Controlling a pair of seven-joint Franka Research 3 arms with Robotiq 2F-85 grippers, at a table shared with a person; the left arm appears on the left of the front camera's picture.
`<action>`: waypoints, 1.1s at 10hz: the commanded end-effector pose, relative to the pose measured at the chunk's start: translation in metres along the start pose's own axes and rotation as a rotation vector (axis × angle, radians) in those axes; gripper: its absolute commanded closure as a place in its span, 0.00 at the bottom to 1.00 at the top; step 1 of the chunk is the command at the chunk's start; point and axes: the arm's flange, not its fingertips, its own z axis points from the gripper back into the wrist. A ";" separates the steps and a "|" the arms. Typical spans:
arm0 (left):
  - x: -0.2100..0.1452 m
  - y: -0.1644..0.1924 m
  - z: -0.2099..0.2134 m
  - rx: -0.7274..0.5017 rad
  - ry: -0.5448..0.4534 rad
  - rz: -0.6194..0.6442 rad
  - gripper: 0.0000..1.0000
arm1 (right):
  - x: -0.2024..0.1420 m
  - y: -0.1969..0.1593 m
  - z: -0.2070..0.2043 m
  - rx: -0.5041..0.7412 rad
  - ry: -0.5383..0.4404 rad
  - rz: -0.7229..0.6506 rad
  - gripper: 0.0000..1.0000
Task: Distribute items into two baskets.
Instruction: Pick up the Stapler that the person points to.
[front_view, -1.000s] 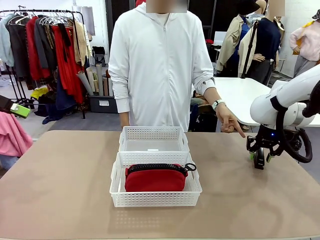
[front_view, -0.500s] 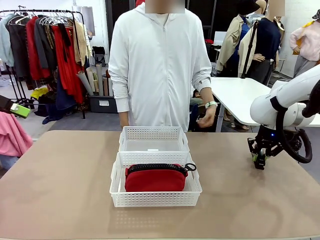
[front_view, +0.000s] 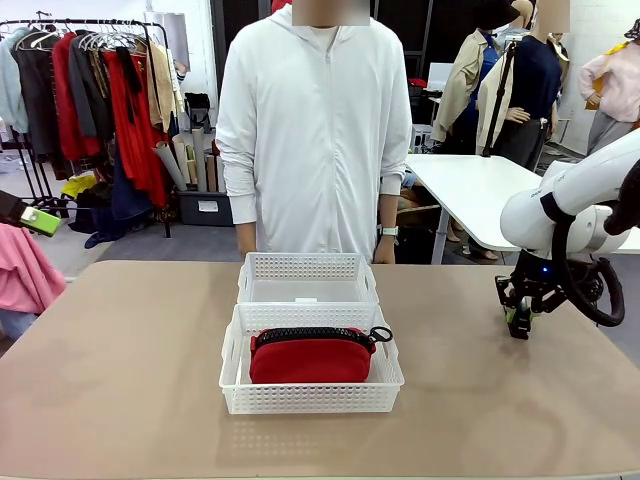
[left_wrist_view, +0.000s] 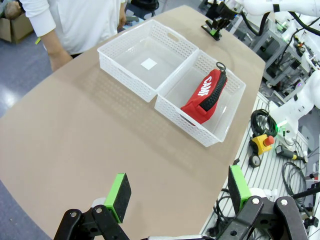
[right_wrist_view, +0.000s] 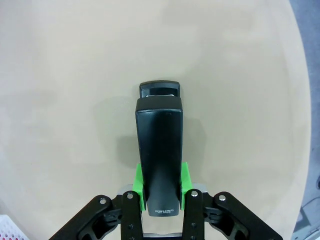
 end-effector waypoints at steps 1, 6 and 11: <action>0.000 -0.001 0.001 -0.005 -0.003 -0.003 0.00 | 0.000 0.000 0.000 -0.001 -0.004 0.002 1.00; 0.000 -0.001 0.001 -0.005 -0.003 -0.003 0.00 | -0.014 -0.006 0.052 0.058 0.039 0.226 1.00; 0.000 -0.001 0.001 -0.005 -0.003 -0.003 0.00 | -0.074 0.012 0.148 0.114 0.071 0.644 1.00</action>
